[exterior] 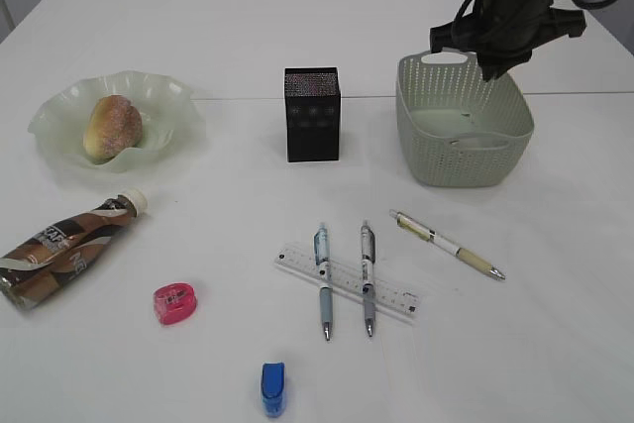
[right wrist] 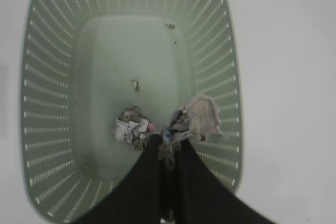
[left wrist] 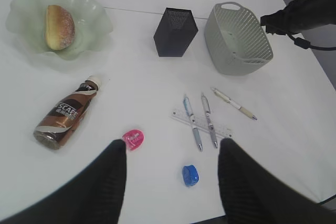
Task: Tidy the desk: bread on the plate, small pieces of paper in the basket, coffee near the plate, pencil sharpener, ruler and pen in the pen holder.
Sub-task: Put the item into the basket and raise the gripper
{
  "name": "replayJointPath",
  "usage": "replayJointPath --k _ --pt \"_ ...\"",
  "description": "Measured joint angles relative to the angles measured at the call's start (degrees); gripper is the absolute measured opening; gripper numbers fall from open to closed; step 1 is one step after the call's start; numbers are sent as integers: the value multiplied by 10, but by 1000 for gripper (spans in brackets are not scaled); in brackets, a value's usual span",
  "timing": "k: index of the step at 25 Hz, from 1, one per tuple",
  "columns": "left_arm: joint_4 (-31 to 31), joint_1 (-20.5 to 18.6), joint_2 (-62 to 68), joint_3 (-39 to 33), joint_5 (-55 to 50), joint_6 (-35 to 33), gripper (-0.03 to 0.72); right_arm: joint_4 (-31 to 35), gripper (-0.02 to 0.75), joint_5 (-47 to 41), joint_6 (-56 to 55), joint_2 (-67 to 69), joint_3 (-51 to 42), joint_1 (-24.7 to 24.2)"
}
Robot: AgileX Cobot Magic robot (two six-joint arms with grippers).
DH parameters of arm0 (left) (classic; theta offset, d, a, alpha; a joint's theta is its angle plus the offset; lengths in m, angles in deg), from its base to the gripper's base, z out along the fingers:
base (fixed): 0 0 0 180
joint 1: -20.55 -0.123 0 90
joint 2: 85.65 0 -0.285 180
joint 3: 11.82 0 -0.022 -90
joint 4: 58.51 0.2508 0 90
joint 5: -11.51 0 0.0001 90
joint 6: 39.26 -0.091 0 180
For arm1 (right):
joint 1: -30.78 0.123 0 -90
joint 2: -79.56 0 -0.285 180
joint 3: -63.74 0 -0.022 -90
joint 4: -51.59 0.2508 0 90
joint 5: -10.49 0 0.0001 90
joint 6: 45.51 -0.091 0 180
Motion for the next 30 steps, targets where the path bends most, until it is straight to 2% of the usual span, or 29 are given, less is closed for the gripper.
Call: replayJointPath --k 3,6,8,12,14,20,26,30 --pt "-3 0 0 0 0 0 412 25 9 0 -2 18 1 -6" --pt "-4 0 0 0 0 0 412 42 62 0 -2 29 1 -7" --pt "-5 0 0 0 0 0 412 47 145 5 -2 32 1 -7" --pt "-5 0 0 0 0 0 407 50 362 26 -2 32 1 -7" --pt "-5 0 0 0 0 1 405 49 414 30 -2 32 1 -7" --pt "-5 0 0 0 0 1 404 46 439 20 -3 32 1 -7" --pt "16 0 0 -4 0 1 404 62 439 -90 0 32 53 -7" --pt "45 0 0 -33 0 1 404 94 439 -150 39 32 98 -7"
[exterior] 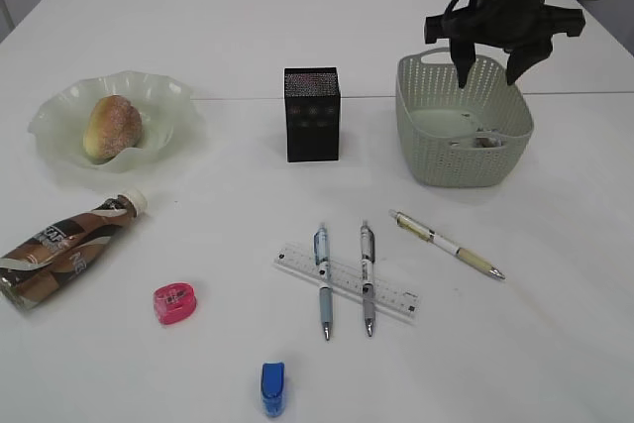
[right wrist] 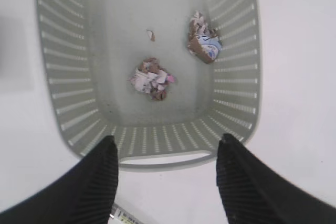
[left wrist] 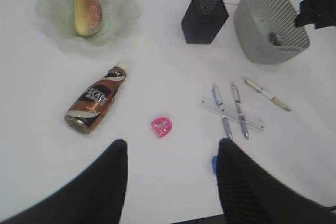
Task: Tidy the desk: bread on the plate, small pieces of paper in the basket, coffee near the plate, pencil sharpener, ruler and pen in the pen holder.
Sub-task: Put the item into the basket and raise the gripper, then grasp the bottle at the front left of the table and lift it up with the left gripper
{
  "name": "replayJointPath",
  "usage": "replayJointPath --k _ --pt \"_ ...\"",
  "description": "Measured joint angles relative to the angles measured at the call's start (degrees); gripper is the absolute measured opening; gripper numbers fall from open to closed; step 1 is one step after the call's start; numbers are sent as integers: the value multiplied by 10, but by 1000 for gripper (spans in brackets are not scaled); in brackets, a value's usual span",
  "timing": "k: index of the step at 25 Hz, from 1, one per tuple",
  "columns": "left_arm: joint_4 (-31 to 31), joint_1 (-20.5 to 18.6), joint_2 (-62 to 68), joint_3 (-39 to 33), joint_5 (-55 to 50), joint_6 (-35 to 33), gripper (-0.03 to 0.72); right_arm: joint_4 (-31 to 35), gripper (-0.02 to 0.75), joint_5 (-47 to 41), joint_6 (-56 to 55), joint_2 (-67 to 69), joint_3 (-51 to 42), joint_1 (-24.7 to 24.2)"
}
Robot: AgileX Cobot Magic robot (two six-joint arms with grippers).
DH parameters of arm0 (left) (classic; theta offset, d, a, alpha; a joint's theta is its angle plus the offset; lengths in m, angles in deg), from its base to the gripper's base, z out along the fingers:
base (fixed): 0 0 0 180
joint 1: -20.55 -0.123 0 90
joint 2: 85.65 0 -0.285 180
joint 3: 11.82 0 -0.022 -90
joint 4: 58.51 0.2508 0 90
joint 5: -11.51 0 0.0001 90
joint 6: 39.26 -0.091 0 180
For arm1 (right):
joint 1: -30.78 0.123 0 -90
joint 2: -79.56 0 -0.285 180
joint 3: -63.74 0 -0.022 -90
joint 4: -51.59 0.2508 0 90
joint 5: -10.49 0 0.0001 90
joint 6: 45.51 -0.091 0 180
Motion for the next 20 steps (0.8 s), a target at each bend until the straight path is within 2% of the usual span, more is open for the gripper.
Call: replayJointPath --k 4,9,13,20 --pt "32 0 0 -47 0 0 404 52 438 -7 38 -1 23 0" --pt "72 0 5 -106 0 -2 404 156 438 -11 65 -20 24 0" --pt "82 0 5 -129 0 -3 404 231 438 -14 100 -46 24 0" --pt "84 0 5 -151 1 -3 404 258 438 -16 110 -114 24 0"
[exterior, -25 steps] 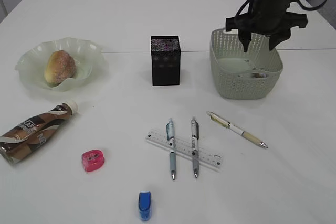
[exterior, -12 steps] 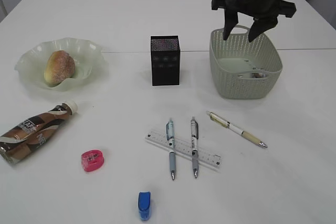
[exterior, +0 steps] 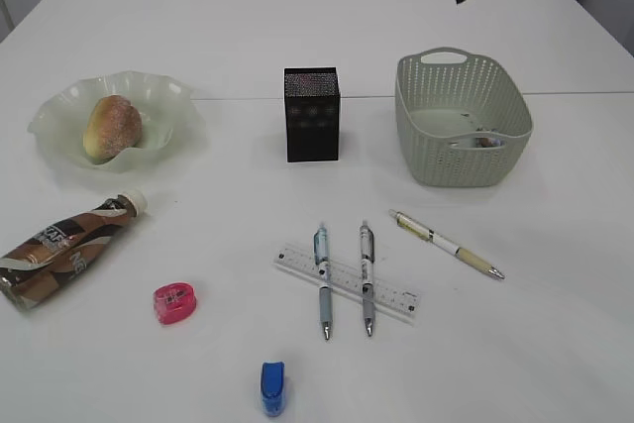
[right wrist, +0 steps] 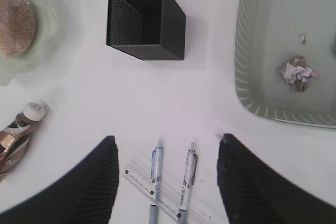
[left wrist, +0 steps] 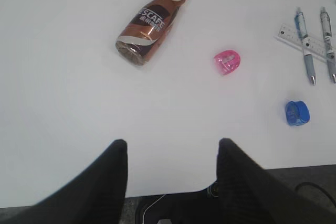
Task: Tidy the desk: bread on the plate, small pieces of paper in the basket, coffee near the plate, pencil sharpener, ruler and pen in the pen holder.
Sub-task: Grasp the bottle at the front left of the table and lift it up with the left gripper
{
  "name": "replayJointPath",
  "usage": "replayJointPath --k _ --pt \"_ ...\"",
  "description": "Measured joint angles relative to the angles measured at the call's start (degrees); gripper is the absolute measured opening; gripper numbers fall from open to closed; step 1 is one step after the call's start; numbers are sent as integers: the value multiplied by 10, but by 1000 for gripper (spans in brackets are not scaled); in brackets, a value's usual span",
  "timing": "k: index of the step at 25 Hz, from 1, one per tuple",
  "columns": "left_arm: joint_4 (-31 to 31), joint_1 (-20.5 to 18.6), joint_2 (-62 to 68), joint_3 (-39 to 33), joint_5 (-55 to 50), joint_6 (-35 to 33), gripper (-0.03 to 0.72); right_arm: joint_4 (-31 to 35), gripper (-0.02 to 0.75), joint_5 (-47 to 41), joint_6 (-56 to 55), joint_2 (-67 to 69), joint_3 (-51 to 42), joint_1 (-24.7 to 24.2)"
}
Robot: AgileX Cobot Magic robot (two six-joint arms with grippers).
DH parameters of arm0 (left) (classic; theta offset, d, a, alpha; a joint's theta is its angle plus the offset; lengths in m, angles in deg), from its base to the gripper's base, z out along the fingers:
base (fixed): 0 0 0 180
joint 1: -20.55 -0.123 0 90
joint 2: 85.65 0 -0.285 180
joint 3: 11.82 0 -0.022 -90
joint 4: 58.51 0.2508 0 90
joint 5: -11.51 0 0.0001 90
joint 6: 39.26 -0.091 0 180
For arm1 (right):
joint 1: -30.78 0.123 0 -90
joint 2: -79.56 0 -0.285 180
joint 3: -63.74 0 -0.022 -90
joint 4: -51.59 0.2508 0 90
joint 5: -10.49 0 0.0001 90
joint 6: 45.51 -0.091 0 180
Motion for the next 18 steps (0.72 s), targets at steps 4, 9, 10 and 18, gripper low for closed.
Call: replayJointPath --k 4,9,10,18 --pt "1 0 0 0 1 0 404 0 438 -2 1 -58 0 0" --pt "3 0 0 0 1 -27 404 5 438 -4 1 -141 -12 0" --pt "3 0 0 0 1 -36 404 4 438 -5 1 -163 -26 0" --pt "-32 0 30 0 2 -66 448 4 438 -6 6 -304 -228 0"
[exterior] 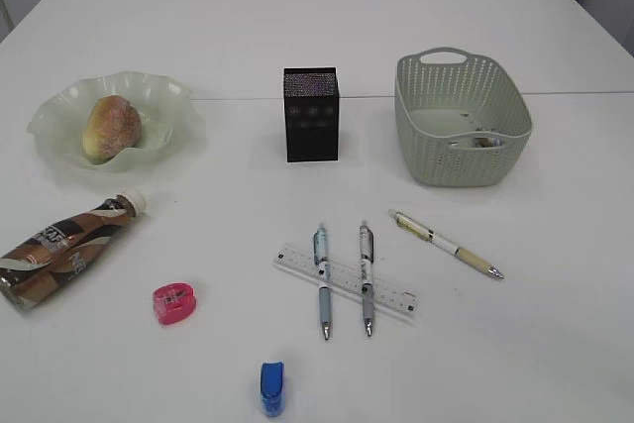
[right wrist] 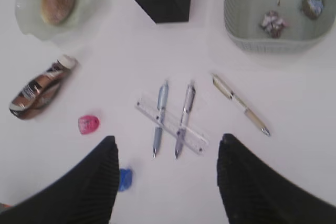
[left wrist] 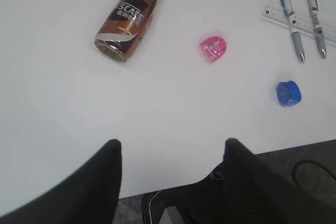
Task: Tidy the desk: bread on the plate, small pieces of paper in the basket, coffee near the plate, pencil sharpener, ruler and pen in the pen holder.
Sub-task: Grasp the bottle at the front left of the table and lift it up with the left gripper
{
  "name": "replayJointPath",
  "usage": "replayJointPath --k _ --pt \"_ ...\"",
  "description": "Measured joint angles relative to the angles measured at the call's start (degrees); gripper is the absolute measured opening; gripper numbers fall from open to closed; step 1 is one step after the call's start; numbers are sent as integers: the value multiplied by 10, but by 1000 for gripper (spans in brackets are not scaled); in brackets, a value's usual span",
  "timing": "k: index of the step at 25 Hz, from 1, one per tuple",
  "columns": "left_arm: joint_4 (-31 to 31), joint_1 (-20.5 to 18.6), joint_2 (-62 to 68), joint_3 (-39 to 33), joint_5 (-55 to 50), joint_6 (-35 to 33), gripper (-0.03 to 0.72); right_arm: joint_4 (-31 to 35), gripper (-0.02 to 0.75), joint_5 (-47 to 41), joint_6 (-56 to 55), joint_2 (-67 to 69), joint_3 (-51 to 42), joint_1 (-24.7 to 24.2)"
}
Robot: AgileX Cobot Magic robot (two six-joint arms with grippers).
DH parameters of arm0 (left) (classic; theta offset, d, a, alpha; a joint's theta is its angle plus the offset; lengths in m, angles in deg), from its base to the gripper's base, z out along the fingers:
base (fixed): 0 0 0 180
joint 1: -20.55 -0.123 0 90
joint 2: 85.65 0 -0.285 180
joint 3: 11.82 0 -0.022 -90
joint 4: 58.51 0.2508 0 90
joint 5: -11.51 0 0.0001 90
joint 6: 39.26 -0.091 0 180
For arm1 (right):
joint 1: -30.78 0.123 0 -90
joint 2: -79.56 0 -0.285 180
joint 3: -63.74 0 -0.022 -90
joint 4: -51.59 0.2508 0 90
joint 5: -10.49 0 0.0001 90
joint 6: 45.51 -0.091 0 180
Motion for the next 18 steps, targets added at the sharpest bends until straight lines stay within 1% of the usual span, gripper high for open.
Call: replayJointPath --k 4,7,10,14,18 --pt "0 0 29 0 1 -6 480 -3 438 0 9 -57 -114 0" --pt "0 0 56 0 1 -14 484 -5 438 0 17 -77 -189 0" --pt "0 0 84 0 1 -20 486 -6 438 1 20 -78 -243 0" --pt "-2 0 131 0 4 -43 488 -6 438 2 25 -79 -291 0" --pt "-5 11 190 8 6 -53 511 -7 438 4 41 -80 -304 0"
